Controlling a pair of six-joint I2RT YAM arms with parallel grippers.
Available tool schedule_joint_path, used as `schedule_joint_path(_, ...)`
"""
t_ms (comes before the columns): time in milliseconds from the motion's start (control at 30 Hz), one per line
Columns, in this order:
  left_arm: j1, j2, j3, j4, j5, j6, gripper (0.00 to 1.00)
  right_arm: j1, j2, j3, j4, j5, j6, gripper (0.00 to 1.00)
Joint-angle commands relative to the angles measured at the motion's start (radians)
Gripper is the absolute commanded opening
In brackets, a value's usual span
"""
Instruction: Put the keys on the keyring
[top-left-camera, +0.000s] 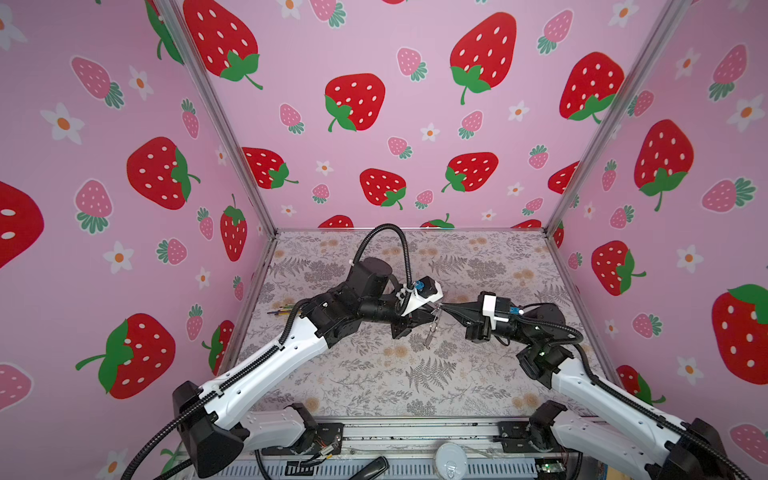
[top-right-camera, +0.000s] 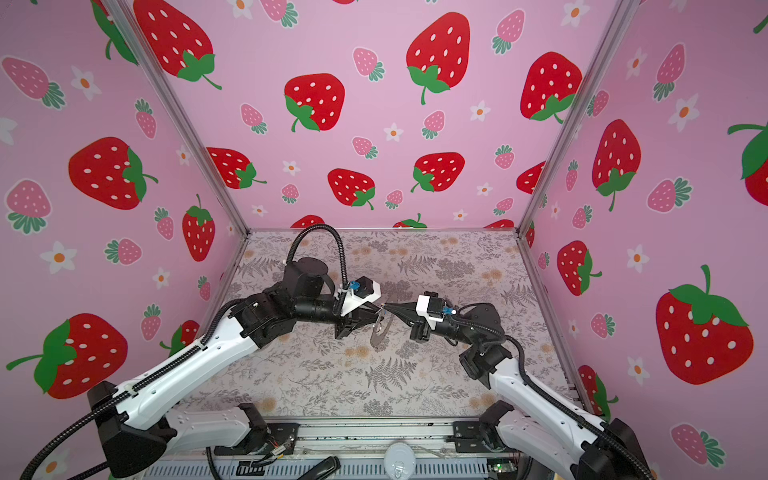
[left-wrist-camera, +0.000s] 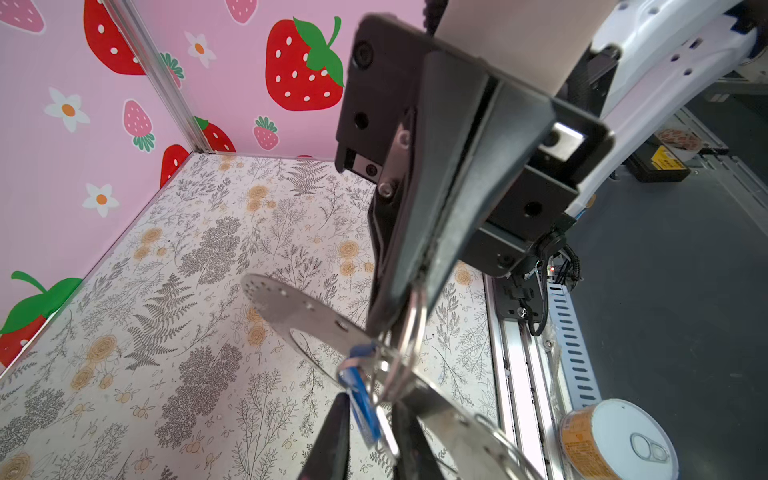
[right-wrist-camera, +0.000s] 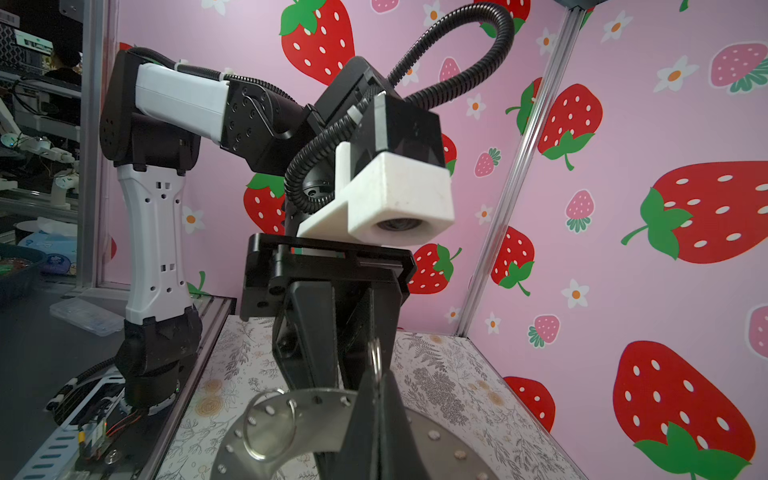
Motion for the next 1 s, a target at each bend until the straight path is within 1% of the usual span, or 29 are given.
schedule_joint_path(0, 0.001, -0.008, 0.04, -0.009, 0.013, 0.015, 0.21, -0.004, -0.017, 0.004, 0.023, -0.018, -0.011, 0.0)
schedule_joint_path(400, 0.0, 0.024, 0.048, 0.011, 0.022, 0.01, 0.22, -0.005, -0.009, 0.017, 0.028, -0.028, -0.002, 0.0)
schedule_joint_path(433, 0.001, 0.024, 0.05, 0.011, 0.015, 0.011, 0.21, -0.004, -0.008, 0.017, 0.027, -0.03, -0.003, 0.0)
schedule_joint_path(567, 0.0, 0.024, 0.078, -0.031, -0.021, 0.045, 0.0, -0.006, -0.015, 0.012, 0.0, -0.025, -0.019, 0.0)
schedule_joint_path(633, -0.001, 0.023, 0.107, -0.086, -0.059, 0.082, 0.0, -0.009, -0.018, 0.008, -0.025, -0.018, -0.036, 0.0)
schedule_joint_path(767, -0.007, 0.02, 0.158, -0.172, -0.095, 0.13, 0.0, -0.012, -0.019, 0.01, -0.064, 0.0, -0.055, 0.0)
schedule_joint_path(867, -0.031, 0.033, 0.189, -0.223, -0.123, 0.158, 0.0, -0.012, -0.018, 0.015, -0.065, -0.003, -0.055, 0.0)
schedule_joint_path(967, -0.061, 0.061, 0.23, -0.295, -0.175, 0.193, 0.0, -0.013, -0.018, 0.015, -0.074, 0.001, -0.064, 0.0)
